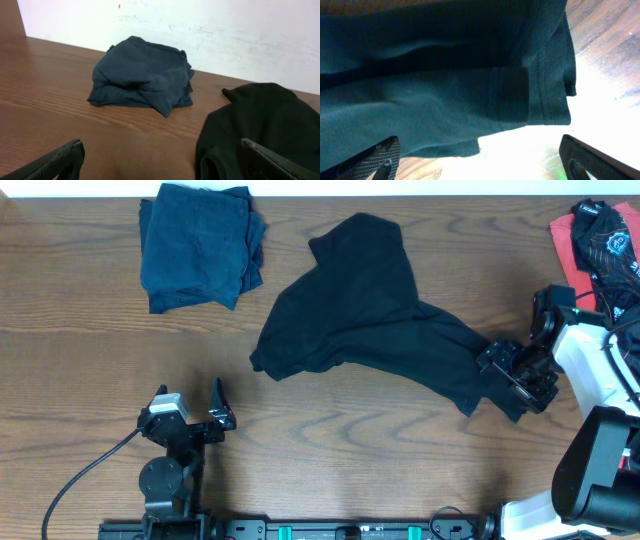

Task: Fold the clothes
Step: 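Move the right gripper to the black shirt's right sleeve and grasp it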

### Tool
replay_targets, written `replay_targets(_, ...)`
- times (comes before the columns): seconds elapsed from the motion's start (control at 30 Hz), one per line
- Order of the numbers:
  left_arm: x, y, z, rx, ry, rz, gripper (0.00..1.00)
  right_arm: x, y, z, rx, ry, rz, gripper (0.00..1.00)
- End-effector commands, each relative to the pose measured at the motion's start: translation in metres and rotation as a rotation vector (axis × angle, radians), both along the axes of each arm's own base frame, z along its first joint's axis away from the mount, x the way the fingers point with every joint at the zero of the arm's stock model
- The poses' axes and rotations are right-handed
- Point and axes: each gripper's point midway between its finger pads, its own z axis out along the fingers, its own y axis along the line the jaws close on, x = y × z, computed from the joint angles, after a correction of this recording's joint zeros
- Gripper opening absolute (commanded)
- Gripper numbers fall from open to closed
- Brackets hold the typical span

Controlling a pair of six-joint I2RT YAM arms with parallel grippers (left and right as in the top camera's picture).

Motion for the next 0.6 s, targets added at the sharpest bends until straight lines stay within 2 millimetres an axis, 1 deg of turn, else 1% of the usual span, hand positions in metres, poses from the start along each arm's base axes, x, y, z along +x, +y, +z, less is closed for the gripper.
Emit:
replay_targets(0.0,-0.001,0.001,-0.017,0.003,0.052,0.003,0.98,-0.002,-0.003,-0.006,-0.015,0.013,-0.001,0.99)
replay_targets(0.2,-0.001,0.001,-0.017,0.003,0.052,0.003,0.98,0.002,-0.011,-0.011,-0.060,-0.013,0.000,0.99)
replay_targets(0.4,-0.001,0.001,-0.017,0.003,0.052,0.003,0.98,0.001,-0.006,-0.029,-0.040,-0.041,0.000,0.99)
replay_targets(0.47,-0.001,0.001,-0.017,0.003,0.052,0.003,0.98,-0.001,-0.003,-0.034,-0.027,-0.043,0.000,0.95)
replay_targets(0.5,-0.001,0.001,-0.017,0.003,0.052,0.003,0.98,-0.002,-0.001,-0.036,-0.014,-0.047,0.000,0.91)
replay_targets(0.53,-0.001,0.001,-0.017,0.003,0.052,0.003,0.98,-0.002,0.002,-0.039,0.000,-0.052,0.002,0.85)
replay_targets(0.57,-0.001,0.001,-0.017,0.003,0.052,0.003,0.98,-0.002,0.005,-0.040,0.012,-0.058,0.003,0.82)
